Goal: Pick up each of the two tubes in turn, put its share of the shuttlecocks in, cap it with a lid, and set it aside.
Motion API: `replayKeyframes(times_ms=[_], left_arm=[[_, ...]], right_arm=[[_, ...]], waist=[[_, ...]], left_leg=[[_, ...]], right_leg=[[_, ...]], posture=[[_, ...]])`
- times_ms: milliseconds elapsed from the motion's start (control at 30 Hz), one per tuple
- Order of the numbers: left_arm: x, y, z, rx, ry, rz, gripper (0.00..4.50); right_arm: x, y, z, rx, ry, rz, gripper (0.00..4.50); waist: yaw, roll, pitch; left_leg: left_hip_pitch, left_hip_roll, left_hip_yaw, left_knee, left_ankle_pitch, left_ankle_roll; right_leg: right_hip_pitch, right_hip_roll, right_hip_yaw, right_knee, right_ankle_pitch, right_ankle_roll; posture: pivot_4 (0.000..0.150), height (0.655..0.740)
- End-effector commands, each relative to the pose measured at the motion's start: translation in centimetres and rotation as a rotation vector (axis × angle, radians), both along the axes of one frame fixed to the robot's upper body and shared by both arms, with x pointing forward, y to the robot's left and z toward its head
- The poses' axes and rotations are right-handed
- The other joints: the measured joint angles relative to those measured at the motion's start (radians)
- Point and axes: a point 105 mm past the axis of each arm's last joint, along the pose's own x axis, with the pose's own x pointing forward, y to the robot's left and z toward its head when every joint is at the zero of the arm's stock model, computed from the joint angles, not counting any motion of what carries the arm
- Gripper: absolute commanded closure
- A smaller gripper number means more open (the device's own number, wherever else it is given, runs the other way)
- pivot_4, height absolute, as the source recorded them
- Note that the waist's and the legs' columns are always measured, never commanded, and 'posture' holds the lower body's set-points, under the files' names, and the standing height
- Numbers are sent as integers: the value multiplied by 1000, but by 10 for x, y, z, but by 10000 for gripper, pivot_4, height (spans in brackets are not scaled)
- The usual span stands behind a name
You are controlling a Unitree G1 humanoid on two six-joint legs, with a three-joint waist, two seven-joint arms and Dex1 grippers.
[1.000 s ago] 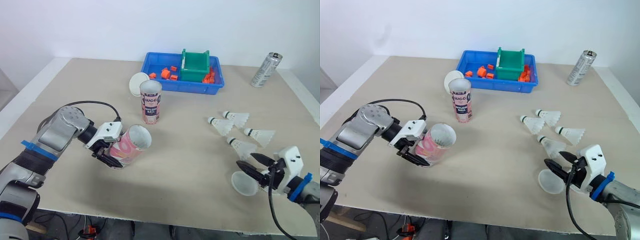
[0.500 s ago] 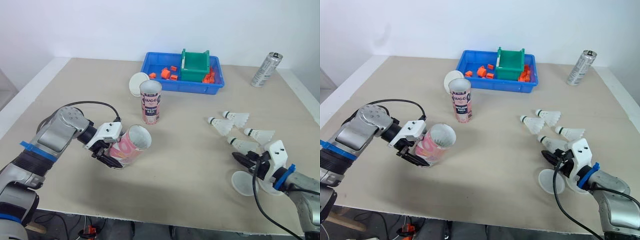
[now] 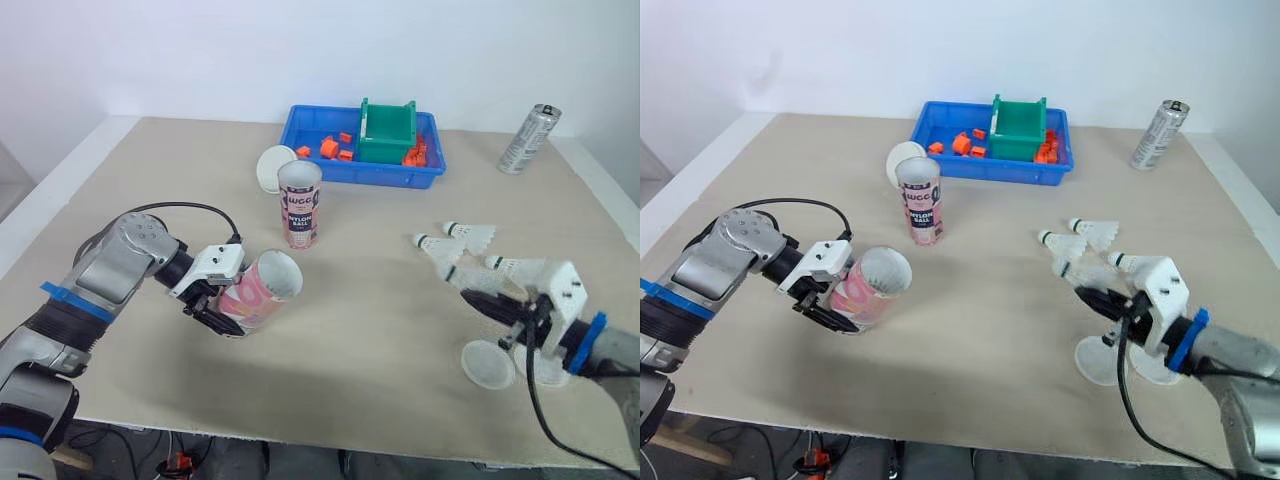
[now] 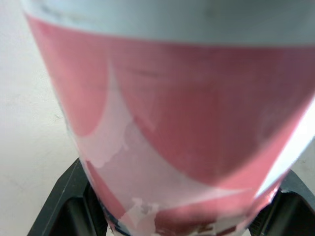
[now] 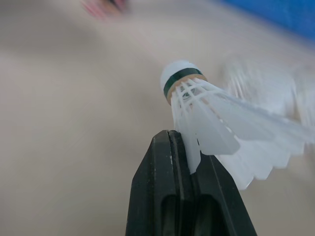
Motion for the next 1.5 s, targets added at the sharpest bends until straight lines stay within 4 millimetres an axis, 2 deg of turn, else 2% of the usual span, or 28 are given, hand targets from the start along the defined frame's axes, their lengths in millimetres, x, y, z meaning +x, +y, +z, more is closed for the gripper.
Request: replayKeyframes(times_ms=[33,100,167,400,700,800,867,900,933,1000,1067,1133,1167,1200,1233,1300,1367,1400,1500], left_arm=[[-3,-6,-14,24,40,-28,14114],[-2,-7,-14,24,38,-30,14114],[-1,-7,-13,24,37,-32,14114],[2,-12,-9,21,21,-44,14114],[3,-11,-7,25,17,-44,14114],[4,-11,-6,24,15,-43,14114],[4,-11,-6,24,14,-43,14114],[4,-12,-6,23,14,-43,14114],[4,-12,-6,24,14,-43,14114],[4,-12,-6,26,13,-44,14114],[4,-12,-6,27,12,-46,14114],[5,-13,-5,29,9,-51,14114],[6,-14,-4,31,5,-54,14114],[7,-14,-3,32,1,-56,14114],[8,-15,-2,33,-3,-57,14114],[9,-16,-1,33,-7,-59,14114],[10,-16,0,33,-7,-61,14114],[10,-16,0,33,-6,-62,14114],[10,-17,-1,32,-3,-66,14114]], right_arm=[[-18,71,42,-112,-128,345,44706],[-23,98,49,-204,-178,494,44706],[-21,118,56,-283,-246,605,44706],[-2,164,58,-488,-397,823,44706],[4,190,51,-589,-438,986,44706],[10,193,58,-574,-418,990,34958],[13,192,64,-555,-415,983,26290],[13,193,70,-521,-420,981,19512],[12,193,76,-474,-414,980,16333],[9,192,87,-380,-395,981,16333],[17,189,98,-283,-395,927,16333],[22,184,100,-224,-369,891,16333],[23,182,98,-214,-351,876,20169],[23,179,96,-213,-338,870,21175],[22,177,93,-212,-327,871,24052],[15,170,91,-182,-283,889,32092],[6,167,91,-175,-265,921,41971],[5,167,90,-176,-260,920,43677],[0,167,83,-207,-244,948,43677]], waist=[[-5,0,0],[-2,-1,0],[6,-2,0],[14,-4,0],[18,-3,0],[18,-3,0],[17,-3,0],[18,-3,0],[17,-3,0],[18,-3,0],[18,-3,0],[17,-3,0],[18,-3,0],[18,-3,0],[18,-3,0],[19,-3,0],[20,-3,0],[19,-3,0],[18,-3,0]], left_leg=[[0,0,0,0,0,0],[1,0,-1,0,0,0],[0,0,-1,0,1,0],[-2,-1,6,1,1,0],[-3,0,7,1,1,0],[-3,0,7,1,1,0],[-3,0,7,1,2,0],[-3,0,7,1,2,0],[-3,0,7,1,2,0],[-3,0,7,1,2,0],[-3,0,7,1,2,0],[-3,0,7,1,2,1],[-3,0,7,1,2,1],[-3,0,7,1,2,1],[-3,0,7,1,2,1],[-3,0,7,1,3,1],[-3,0,7,1,3,2],[-4,0,7,1,3,2],[-4,1,7,1,4,3]], right_leg=[[1,0,0,0,0,0],[1,0,-1,0,0,0],[-1,-1,-3,-1,-2,-1],[-2,-7,-2,-1,-4,1],[-1,-6,-3,0,-4,1],[1,-6,-3,1,-4,1],[1,-5,-4,2,-4,1],[1,-5,-4,2,-4,1],[1,-6,-4,1,-4,1],[1,-6,-3,1,-4,1],[2,-5,-4,2,-4,1],[2,-5,-4,2,-4,1],[2,-5,-4,2,-4,0],[2,-6,-4,2,-3,0],[2,-5,-4,2,-3,0],[2,-6,-4,2,-4,1],[2,-6,-4,2,-4,1],[2,-6,-4,2,-4,1],[1,-5,-4,2,-2,1]], posture=[[1500,7275],[1500,7275],[1500,7275],[1500,7275],[1500,7275],[1500,7275],[1500,7275],[1500,7275],[1500,7275],[1500,7275],[1500,7275],[1500,7275],[1500,7275],[1500,7275],[1500,7275],[1500,7275],[1500,7275],[1500,7275],[1500,7275]])
